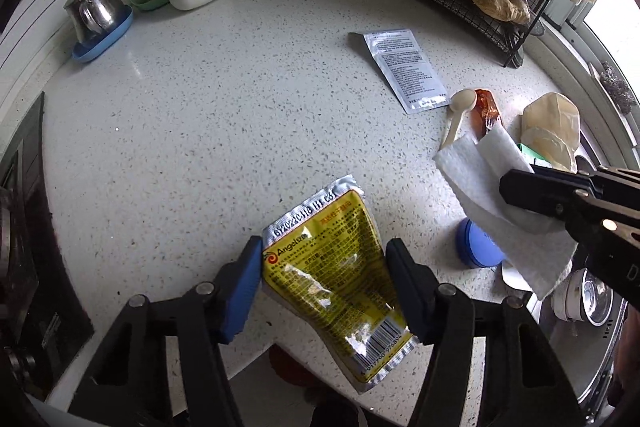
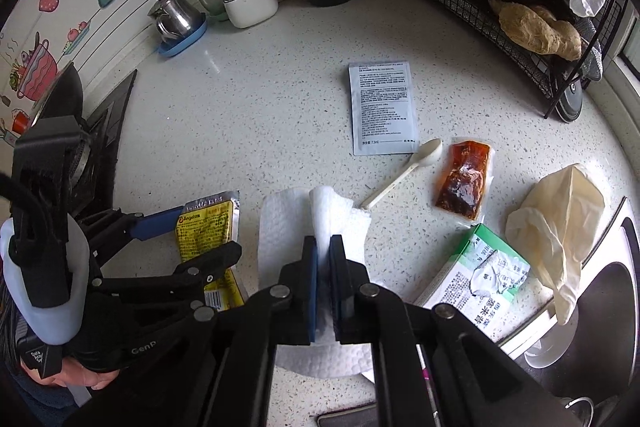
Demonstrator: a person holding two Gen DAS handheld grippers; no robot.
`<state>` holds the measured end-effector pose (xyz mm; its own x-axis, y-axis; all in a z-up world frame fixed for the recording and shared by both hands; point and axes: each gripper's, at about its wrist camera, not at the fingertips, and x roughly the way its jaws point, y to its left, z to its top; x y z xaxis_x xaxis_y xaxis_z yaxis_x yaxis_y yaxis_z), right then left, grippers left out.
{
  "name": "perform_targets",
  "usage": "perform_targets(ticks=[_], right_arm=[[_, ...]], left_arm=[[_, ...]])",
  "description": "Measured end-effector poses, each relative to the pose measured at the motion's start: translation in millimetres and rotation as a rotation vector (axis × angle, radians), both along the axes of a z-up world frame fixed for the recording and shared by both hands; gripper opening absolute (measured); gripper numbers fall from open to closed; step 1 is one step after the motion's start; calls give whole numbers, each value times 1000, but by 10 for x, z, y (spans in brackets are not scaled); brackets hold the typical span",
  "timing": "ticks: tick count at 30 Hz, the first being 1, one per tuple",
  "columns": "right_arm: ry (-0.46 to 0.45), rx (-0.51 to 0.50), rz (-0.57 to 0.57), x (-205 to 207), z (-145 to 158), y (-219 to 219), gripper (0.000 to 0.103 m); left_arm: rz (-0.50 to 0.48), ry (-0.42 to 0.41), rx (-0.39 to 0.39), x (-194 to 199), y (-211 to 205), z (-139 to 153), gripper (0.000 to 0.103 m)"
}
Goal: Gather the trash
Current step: 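Carry the yellow packet and tissue down over the red bin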
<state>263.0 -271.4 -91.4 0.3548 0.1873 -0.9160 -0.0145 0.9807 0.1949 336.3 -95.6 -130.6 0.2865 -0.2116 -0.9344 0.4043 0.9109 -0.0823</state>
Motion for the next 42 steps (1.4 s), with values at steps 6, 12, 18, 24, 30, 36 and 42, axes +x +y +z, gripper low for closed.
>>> perform_targets(ticks=[6, 12, 18, 24, 30, 36, 42], right_arm=[[-47, -30, 38, -195, 209, 285, 5], [-84, -44, 73, -477, 356, 665, 5], [-97, -49, 115, -821, 419, 1097, 5], [-98, -49, 153, -1252, 409, 1492, 5], [-65, -52, 165, -1686, 225, 1831, 5], [18, -65, 170, -1954, -198, 1993, 5], [84, -82, 153, -2095, -851, 1999, 5]], left_arm=[[29, -51, -12, -178, 288, 235, 60], [77, -94, -26, -570, 737, 445, 60], [122, -121, -24, -1073, 1178, 563, 60], [167, -121, -28, -1626, 1592, 582, 60], [191, -77, -34, -2083, 1910, 427, 60], [215, 12, -38, -2378, 2073, -17, 60], [223, 109, -33, -2535, 2070, -744, 60]])
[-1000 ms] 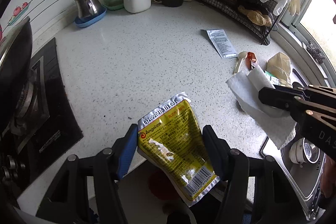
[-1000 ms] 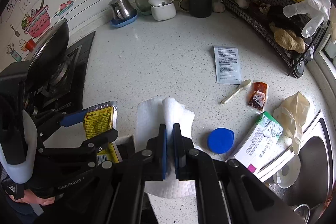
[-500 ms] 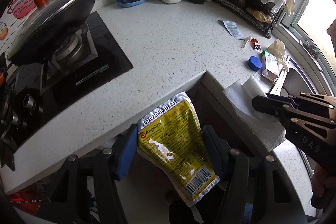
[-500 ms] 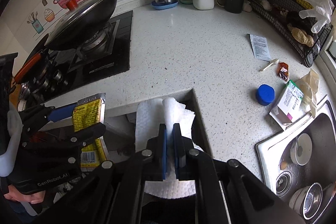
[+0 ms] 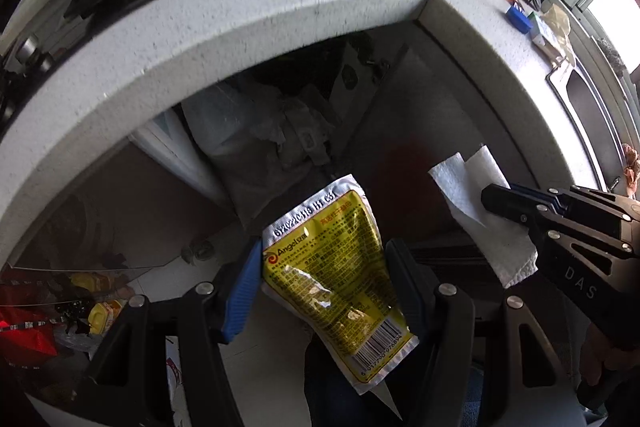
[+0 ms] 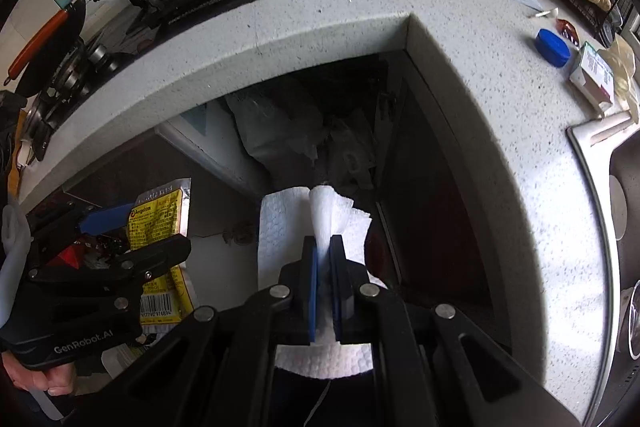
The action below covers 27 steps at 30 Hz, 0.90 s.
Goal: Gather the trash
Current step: 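Carry the yellow packet and tissue down over the red bin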
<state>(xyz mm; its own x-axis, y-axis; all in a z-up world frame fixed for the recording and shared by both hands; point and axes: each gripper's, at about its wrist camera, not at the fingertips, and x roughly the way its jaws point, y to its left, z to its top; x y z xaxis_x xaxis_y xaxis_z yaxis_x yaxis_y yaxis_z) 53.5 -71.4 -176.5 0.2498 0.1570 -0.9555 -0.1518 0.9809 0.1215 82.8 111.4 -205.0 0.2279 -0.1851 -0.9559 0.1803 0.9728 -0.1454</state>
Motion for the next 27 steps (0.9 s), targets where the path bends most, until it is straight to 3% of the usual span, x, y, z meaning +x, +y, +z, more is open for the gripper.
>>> perform_targets(ticks=[17, 21, 27], right_arm=[[145, -50, -101, 109, -2472, -110, 5], [176, -67, -107, 144, -2990, -194, 5], [195, -81, -139, 124, -3199, -352, 5]], left_arm=[[-6, 179, -47, 114, -185, -2682, 60], [-18, 204, -38, 175, -265, -3120, 60], [-83, 269, -76, 211, -376, -3477, 62]])
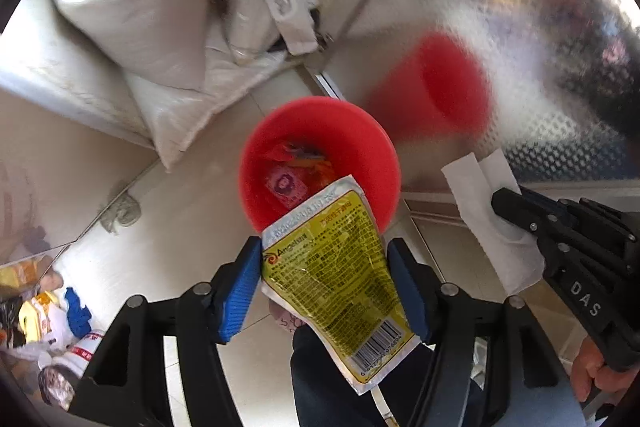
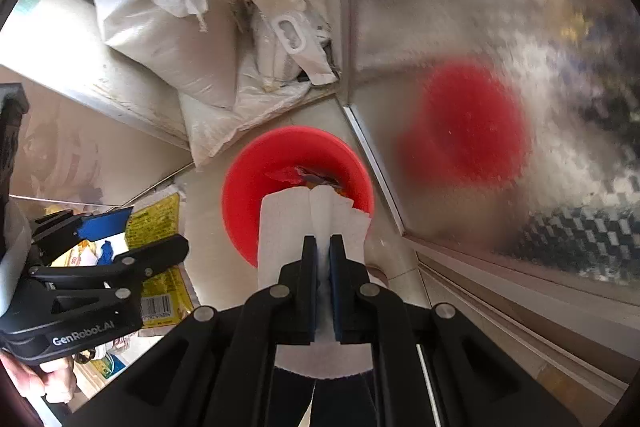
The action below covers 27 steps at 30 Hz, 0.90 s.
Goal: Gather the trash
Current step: 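Carry the yellow packet and tissue down over the red bin, then open both tools to drop the packet and tissue into the bin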
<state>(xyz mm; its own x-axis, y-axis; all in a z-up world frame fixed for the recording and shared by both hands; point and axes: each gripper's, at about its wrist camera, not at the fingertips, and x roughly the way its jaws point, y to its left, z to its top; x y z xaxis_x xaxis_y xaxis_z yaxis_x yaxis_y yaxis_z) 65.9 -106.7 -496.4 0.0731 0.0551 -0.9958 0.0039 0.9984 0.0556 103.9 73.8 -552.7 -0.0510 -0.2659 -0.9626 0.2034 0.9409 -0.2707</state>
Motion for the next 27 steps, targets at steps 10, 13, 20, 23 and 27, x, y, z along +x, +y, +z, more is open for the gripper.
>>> perform_targets(ticks=[10, 13, 20, 23, 27], right_arm=[[35, -6, -58, -70, -35, -150, 5], [34, -7, -57, -57, -45, -161, 5], [43, -8, -31, -66, -66, -134, 5], [46, -4, -32, -68, -76, -100, 5], [59, -3, -15, -47, -99, -55, 5]], left_arm=[[-104, 6, 11, 123, -206, -188, 65], [-101, 18, -6, 151, -199, -235, 65], [-79, 14, -13, 143, -140, -239, 67], [-86, 6, -9, 126, -111, -222, 73], [-80, -8, 17, 112, -39, -210, 78]])
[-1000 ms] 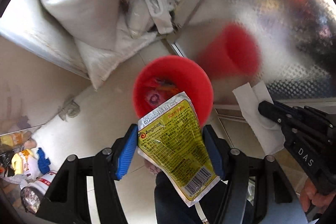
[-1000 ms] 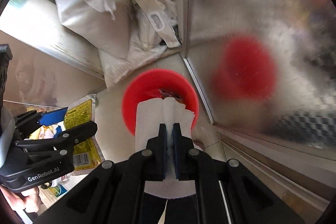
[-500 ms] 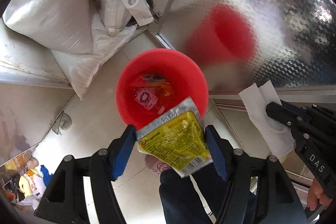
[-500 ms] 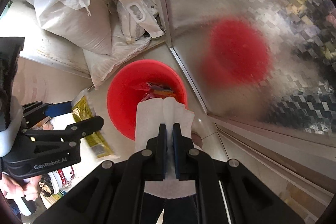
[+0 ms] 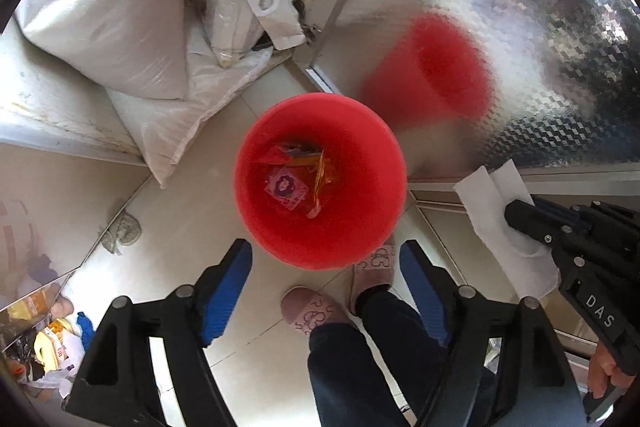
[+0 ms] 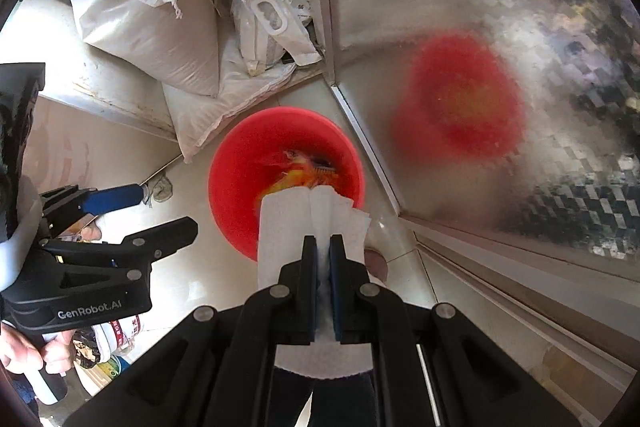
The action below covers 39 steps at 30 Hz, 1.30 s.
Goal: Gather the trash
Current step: 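Open both tools to drop the packet and tissue into the bin, then raise both tools back up to the counter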
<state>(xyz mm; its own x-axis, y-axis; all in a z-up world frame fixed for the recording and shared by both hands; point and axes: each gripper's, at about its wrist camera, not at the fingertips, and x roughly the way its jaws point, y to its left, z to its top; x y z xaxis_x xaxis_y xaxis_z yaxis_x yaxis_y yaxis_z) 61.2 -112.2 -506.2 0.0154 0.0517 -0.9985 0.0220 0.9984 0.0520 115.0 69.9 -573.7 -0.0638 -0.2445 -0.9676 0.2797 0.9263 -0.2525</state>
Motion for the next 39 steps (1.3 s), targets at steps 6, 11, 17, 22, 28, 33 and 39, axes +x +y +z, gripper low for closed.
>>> perform_targets(ticks=[6, 11, 17, 22, 28, 33, 39], right_arm=[[5, 15, 64, 36, -37, 121, 5], [27, 44, 109, 67, -141, 265, 5], [38, 47, 171, 82, -204, 431, 5], [3, 4, 206, 36, -159, 486, 52], [-9, -15, 226, -9, 12, 511, 70], [-60, -23, 237, -39, 495, 551, 76], [-138, 15, 241, -68, 1436, 635, 87]], left_arm=[[44, 5, 20, -19, 241, 32, 82], [78, -30, 63, -37, 438, 68, 85], [111, -58, 106, -73, 645, 116, 85], [127, -66, 114, -144, 719, 183, 85], [150, -89, 107, -253, 724, 404, 85], [173, -125, 102, -335, 767, 924, 85], [196, -209, 90, -429, 854, 1976, 85]])
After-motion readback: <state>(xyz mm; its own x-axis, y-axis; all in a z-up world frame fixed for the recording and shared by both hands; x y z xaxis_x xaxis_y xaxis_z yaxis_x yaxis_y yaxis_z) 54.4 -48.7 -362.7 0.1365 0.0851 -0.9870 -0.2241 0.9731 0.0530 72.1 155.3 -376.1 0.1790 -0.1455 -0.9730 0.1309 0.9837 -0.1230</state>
